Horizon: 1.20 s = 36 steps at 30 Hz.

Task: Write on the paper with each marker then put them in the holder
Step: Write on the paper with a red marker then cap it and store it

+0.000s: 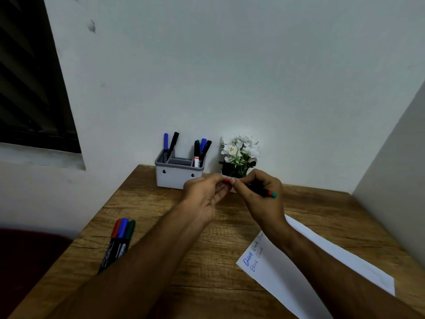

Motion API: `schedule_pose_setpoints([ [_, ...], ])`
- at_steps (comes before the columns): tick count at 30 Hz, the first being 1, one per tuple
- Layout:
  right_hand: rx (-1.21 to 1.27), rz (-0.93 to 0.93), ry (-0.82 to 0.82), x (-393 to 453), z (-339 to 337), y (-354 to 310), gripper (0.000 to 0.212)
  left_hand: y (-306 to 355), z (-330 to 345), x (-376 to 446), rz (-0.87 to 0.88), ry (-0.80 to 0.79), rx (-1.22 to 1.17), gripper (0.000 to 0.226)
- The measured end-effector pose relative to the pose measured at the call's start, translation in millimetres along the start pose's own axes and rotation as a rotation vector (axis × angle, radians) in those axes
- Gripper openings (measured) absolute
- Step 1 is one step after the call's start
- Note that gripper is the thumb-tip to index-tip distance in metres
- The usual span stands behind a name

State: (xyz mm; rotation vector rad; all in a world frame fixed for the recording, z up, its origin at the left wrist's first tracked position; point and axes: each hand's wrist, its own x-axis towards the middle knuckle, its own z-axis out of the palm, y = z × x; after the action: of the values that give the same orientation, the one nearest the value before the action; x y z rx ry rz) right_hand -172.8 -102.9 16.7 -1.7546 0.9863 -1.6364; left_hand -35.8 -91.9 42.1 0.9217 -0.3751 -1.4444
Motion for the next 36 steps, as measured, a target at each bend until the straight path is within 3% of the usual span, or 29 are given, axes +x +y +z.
schedule_pose_setpoints([
  [5, 0.045, 0.04, -0.123, 1.6, 29.1, -1.9, 0.013, 19.8, -12.9, 4.4, 0.063, 0.069, 0.019, 0.028],
  [9, 0.059, 0.093, -0.236, 3.9, 51.7, -5.9, 0.028, 50.9, -34.0, 15.0, 0.358, 0.153, 0.098, 0.034],
  [15, -0.141, 0.135, -0.213, 37.3, 106.5, -9.3, 0.028, 89.8, -53.4, 30.3, 0.749, 0.182, 0.471, 0.035],
  [18, -0.244, 0.07, -0.181, 60.3, 133.0, -10.4, 0.023, 103.5, -59.3, 41.8, 0.836, 0.216, 0.721, 0.031],
  [23, -0.289, -0.002, -0.139, 92.1, 169.8, -17.1, 0.012, 134.5, -60.5, 65.6, 0.961, 0.195, 0.914, 0.022],
  [27, -0.346, -0.001, -0.154, 109.9, 187.5, -14.5, 0.015, 151.4, -64.5, 88.3, 0.962, 0.221, 0.977, 0.023],
  [36, -0.432, 0.042, -0.218, 100.3, 178.5, 5.2, 0.025, 124.0, -89.5, 123.3, 0.818, 0.322, 1.08, 0.024],
])
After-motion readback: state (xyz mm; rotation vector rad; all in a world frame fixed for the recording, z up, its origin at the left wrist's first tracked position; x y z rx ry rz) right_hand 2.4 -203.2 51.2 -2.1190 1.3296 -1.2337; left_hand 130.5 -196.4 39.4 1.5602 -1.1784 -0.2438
